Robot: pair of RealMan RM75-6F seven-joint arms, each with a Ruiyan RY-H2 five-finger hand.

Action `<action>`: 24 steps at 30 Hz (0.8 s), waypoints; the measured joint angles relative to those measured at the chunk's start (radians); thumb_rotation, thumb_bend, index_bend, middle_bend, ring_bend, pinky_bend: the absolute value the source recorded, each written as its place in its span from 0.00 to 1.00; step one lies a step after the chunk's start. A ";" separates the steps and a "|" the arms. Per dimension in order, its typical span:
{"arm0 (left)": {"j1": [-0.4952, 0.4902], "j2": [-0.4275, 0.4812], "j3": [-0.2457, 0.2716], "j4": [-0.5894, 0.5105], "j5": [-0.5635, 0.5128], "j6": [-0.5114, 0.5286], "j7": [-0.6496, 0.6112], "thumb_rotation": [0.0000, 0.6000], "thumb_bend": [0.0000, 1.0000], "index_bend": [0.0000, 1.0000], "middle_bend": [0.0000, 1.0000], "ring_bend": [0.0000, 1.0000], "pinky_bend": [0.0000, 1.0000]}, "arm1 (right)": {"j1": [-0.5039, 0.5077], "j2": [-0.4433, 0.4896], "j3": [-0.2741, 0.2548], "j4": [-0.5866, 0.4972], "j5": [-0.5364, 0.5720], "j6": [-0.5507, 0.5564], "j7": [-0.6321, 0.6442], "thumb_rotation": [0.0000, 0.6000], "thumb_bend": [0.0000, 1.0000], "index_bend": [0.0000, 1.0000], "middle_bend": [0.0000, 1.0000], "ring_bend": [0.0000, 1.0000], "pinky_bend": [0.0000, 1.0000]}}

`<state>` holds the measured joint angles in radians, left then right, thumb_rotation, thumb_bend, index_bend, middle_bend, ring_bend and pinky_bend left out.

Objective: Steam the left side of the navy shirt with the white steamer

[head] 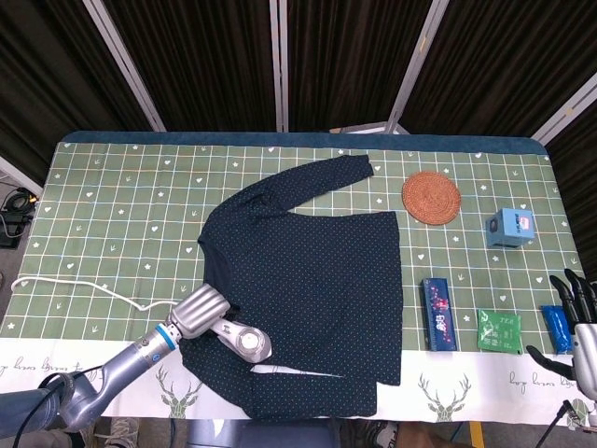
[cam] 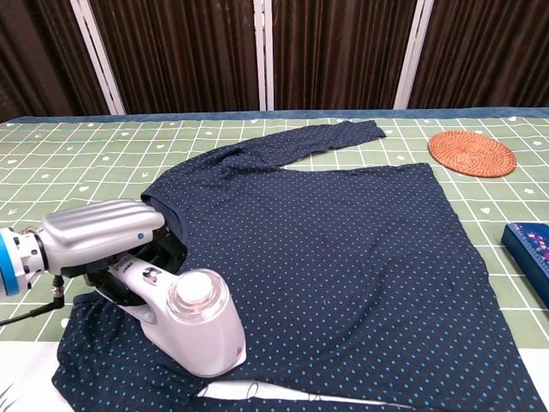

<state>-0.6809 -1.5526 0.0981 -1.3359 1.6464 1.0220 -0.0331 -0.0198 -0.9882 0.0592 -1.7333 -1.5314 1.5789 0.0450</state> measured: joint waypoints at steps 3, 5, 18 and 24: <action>0.007 0.007 0.000 0.011 -0.005 0.005 -0.007 1.00 0.40 0.99 0.91 0.82 1.00 | 0.000 -0.001 -0.001 -0.001 -0.002 0.000 -0.003 1.00 0.00 0.00 0.00 0.00 0.00; 0.011 0.011 0.000 0.020 -0.007 0.008 -0.014 1.00 0.40 0.99 0.91 0.82 1.00 | 0.000 -0.001 -0.001 -0.002 -0.002 0.000 -0.003 1.00 0.00 0.00 0.00 0.00 0.00; 0.043 0.035 0.000 0.079 -0.023 0.038 -0.064 1.00 0.40 0.99 0.91 0.82 1.00 | -0.002 -0.001 -0.002 -0.003 -0.006 0.004 -0.005 1.00 0.00 0.00 0.00 0.00 0.00; 0.052 0.045 -0.017 0.101 -0.037 0.056 -0.096 1.00 0.40 0.99 0.91 0.82 1.00 | -0.001 -0.002 -0.003 -0.004 -0.009 0.004 -0.008 1.00 0.00 0.00 0.00 0.00 0.00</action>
<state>-0.6286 -1.5075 0.0810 -1.2349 1.6098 1.0775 -0.1294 -0.0211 -0.9898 0.0560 -1.7375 -1.5407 1.5831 0.0370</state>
